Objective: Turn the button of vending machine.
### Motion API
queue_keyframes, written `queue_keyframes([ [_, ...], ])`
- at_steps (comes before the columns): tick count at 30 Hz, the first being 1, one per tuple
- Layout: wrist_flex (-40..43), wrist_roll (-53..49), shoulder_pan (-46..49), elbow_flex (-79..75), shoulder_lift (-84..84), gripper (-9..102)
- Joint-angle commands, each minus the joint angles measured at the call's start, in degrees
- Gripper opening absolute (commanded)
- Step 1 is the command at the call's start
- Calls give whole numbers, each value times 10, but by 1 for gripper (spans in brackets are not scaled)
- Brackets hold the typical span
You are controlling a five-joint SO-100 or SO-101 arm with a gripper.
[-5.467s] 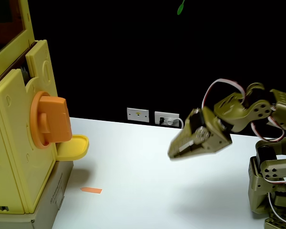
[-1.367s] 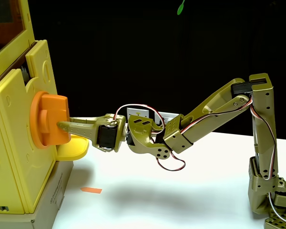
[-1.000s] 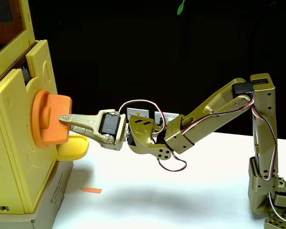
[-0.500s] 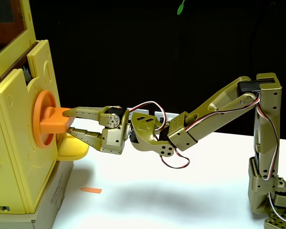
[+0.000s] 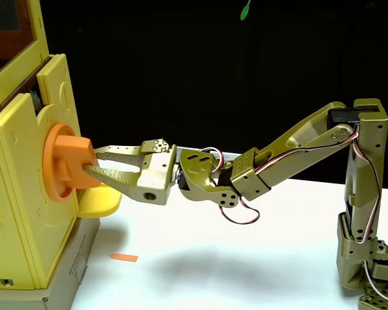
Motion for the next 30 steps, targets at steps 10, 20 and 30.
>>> queue_keyframes([
  [10,43,158,-3,13,78,-1],
  [20,71,170,-14,17,78,-1],
  [30,55,165,-33,33,78,27],
])
